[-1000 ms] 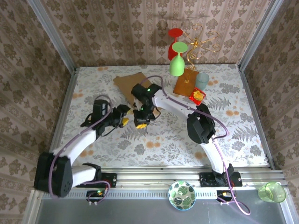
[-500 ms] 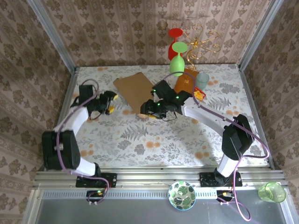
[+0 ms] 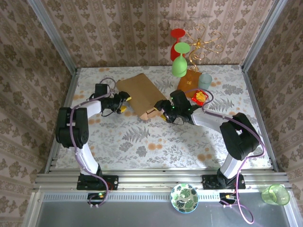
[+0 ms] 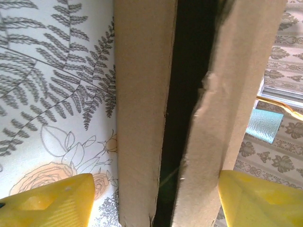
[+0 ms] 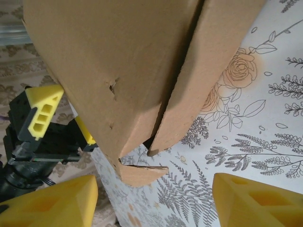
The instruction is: Fold the paper box
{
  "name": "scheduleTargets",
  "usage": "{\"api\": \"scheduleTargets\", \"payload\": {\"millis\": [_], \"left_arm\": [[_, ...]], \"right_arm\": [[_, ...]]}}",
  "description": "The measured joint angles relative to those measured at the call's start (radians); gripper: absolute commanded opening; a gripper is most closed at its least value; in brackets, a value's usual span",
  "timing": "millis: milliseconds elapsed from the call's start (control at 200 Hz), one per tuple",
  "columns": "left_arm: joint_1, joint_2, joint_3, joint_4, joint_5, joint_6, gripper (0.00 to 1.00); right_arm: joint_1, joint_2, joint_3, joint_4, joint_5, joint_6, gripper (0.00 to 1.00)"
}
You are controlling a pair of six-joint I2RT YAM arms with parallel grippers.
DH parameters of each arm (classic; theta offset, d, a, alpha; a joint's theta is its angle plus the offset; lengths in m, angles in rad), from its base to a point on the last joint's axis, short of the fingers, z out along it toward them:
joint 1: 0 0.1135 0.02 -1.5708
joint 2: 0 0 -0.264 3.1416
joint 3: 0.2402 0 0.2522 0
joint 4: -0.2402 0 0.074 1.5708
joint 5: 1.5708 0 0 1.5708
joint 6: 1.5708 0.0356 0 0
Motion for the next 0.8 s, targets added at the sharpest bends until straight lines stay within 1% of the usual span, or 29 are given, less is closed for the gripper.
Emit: {"api": "scheduleTargets", "payload": {"millis": [125, 245, 335, 385, 430, 525, 565, 635, 710, 800], "left_arm": [[-0.003, 0.0, -0.031, 0.042, -0.001, 0.006, 0.57], [-0.003, 0.005, -0.092, 0.069, -0.001, 0.002, 0.47], [-0.003, 0.018, -0.132, 0.084, -0.009, -0.006, 0.35], [-0.002, 0.021, -0.15, 0.104, -0.012, -0.008, 0.32], [-0.001, 0.02, -0.165, 0.127, -0.015, -0.014, 0.31], [-0.001, 0.006, -0.205, 0.189, -0.027, -0.022, 0.32], [-0.001, 0.003, -0.216, 0.21, -0.031, -0.026, 0.36], [-0.001, -0.014, -0.24, 0.249, -0.039, -0.041, 0.49], [-0.003, -0.071, -0.273, 0.254, -0.065, -0.064, 0.51], [-0.003, -0.179, -0.302, 0.215, -0.103, -0.09, 0.56]], "right_arm": [[-0.018, 0.005, -0.072, 0.155, -0.003, 0.032, 0.72], [-0.049, 0.073, -0.103, 0.324, -0.014, 0.062, 0.75], [-0.064, 0.142, -0.112, 0.432, -0.023, 0.075, 0.77], [-0.072, 0.174, -0.116, 0.479, -0.027, 0.079, 0.78], [-0.076, 0.195, -0.119, 0.509, -0.03, 0.081, 0.78], [-0.076, 0.226, -0.119, 0.558, -0.035, 0.08, 0.78], [-0.076, 0.233, -0.119, 0.571, -0.038, 0.08, 0.78], [-0.076, 0.244, -0.119, 0.591, -0.045, 0.08, 0.78], [-0.076, 0.247, -0.12, 0.602, -0.051, 0.08, 0.79], [-0.076, 0.247, -0.12, 0.611, -0.054, 0.081, 0.78]]}}
